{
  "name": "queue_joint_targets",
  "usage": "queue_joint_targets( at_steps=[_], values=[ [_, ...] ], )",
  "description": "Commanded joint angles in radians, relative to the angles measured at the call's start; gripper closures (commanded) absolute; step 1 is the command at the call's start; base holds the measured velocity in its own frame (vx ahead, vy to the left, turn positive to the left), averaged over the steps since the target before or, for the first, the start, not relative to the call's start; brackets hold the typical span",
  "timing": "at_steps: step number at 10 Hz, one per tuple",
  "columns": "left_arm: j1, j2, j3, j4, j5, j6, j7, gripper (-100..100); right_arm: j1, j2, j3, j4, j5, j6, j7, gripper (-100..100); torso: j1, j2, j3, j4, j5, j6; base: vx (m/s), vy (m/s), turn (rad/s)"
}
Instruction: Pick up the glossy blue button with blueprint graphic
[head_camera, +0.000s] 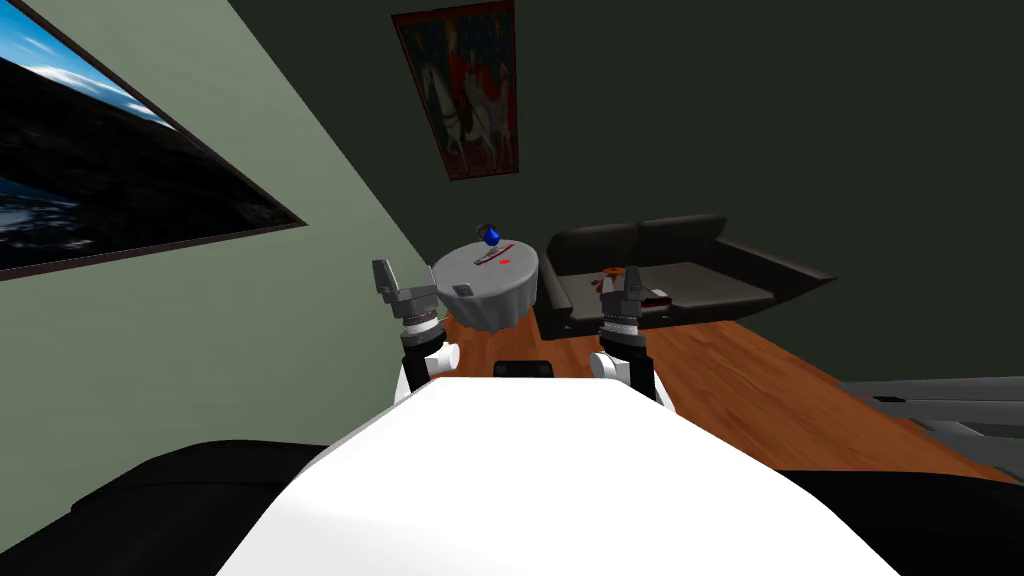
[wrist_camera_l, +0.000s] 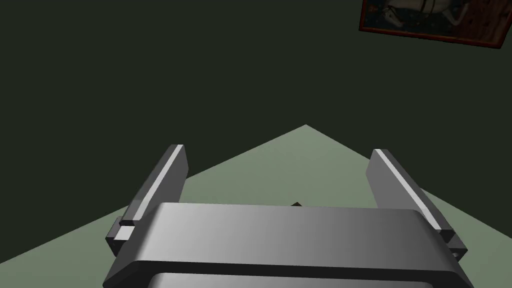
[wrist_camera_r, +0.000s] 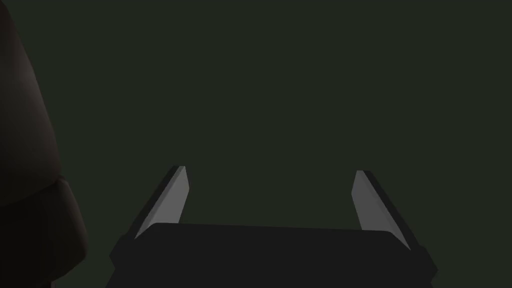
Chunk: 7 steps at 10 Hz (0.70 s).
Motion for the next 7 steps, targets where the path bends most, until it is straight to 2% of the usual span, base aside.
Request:
queue_joint_targets(
  at_steps=[1, 5, 6, 7],
  values=[
    [-0.013, 0.041, 0.001, 0.015, 0.001, 0.017, -0.005, -100, 0.000, 0.000, 0.000, 0.000, 0.000, 0.000, 0.000, 0, 0.000, 0.000, 0.000, 0.000, 0.000, 0.000, 0.000, 0.001, 0.038],
    [-0.094, 0.160, 0.006, 0.100, 0.004, 0.113, -0.036, -100, 0.000, 0.000, 0.000, 0.000, 0.000, 0.000, 0.000, 0, 0.000, -0.001, 0.000, 0.000, 0.000, 0.000, 0.005, -0.002, 0.072],
    [-0.094, 0.160, 0.006, 0.100, 0.004, 0.119, -0.036, -100, 0.000, 0.000, 0.000, 0.000, 0.000, 0.000, 0.000, 0, 0.000, -0.001, -0.001, 0.000, 0.000, 0.000, 0.006, -0.003, 0.032],
    [-0.124, 0.188, 0.008, 0.131, 0.005, 0.157, -0.047, -100, 0.000, 0.000, 0.000, 0.000, 0.000, 0.000, 0.000, 0, 0.000, -0.001, 0.000, 0.000, 0.000, 0.000, 0.006, -0.004, 0.066]
  ],
)
